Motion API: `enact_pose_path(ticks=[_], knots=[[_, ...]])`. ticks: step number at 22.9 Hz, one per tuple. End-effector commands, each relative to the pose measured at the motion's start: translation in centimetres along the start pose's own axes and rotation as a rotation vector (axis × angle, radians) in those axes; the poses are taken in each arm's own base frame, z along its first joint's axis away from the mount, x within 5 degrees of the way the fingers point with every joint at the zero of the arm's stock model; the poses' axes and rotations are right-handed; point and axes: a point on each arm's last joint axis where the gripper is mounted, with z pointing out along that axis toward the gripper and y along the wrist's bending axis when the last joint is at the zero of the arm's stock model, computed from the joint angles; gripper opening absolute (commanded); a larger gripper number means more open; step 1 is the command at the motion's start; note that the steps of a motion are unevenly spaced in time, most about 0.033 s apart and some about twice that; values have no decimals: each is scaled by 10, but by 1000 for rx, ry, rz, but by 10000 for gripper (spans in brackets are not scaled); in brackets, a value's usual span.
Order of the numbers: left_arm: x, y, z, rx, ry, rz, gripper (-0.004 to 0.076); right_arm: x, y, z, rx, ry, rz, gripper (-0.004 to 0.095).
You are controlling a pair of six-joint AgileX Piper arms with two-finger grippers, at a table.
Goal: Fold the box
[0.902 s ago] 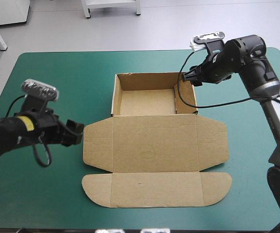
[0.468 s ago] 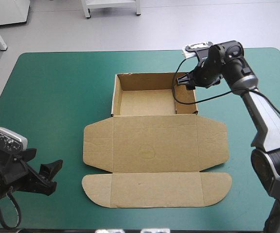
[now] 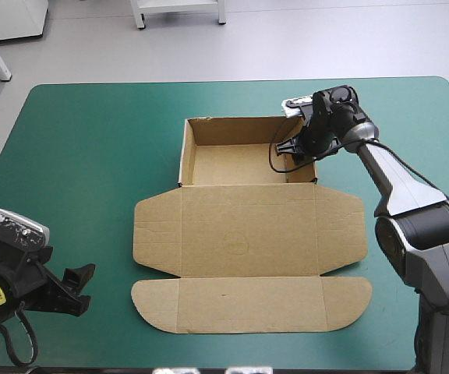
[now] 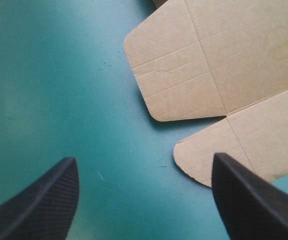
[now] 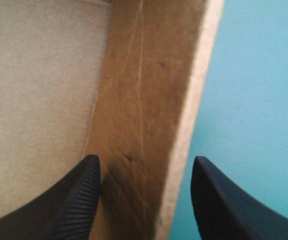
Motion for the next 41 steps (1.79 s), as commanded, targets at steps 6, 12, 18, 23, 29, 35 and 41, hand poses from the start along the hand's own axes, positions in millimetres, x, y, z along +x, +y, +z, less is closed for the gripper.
enact_pose_path(ticks=[6,12,18,23,29,35,41], knots=[[-6,0,-4,3,-46,3,529,-12,-1,-30,24,-157,-32,92],[-5,0,-4,3,-35,3,529,-10,-23,-32,256,-117,-128,-19],[-4,0,-4,4,-21,3,529,4,-123,-74,480,-76,-56,-19],[-5,1,-4,-11,-27,8,528,40,-227,-112,591,-102,125,-18],[-6,4,-4,-40,-36,13,528,89,-319,-110,581,-90,345,-17],[-6,4,-5,-42,-36,10,528,91,-332,-54,482,-17,379,385],[-6,4,-5,-40,-39,10,528,88,-338,-67,557,-55,415,678]])
